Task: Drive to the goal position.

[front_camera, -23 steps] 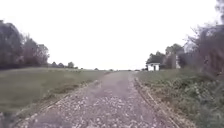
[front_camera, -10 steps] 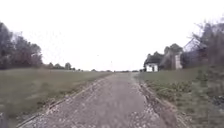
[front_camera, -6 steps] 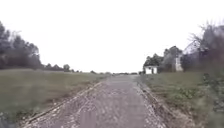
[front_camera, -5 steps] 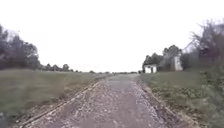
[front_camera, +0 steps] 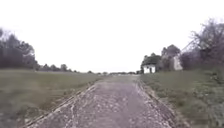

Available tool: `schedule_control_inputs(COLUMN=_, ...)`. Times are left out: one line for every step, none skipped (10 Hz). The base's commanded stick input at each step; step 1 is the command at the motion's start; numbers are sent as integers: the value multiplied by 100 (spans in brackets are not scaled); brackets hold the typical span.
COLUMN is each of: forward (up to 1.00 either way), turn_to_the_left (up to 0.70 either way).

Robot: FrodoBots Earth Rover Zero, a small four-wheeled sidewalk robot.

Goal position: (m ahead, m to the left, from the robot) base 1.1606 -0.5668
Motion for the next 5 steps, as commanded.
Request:
schedule_control_inputs(forward=100, turn_to_the_left=0)
schedule_control_inputs(forward=100, turn_to_the_left=0)
schedule_control_inputs(forward=100, turn_to_the_left=0)
schedule_control_inputs(forward=100, turn_to_the_left=0)
schedule_control_inputs(forward=100, turn_to_the_left=0)
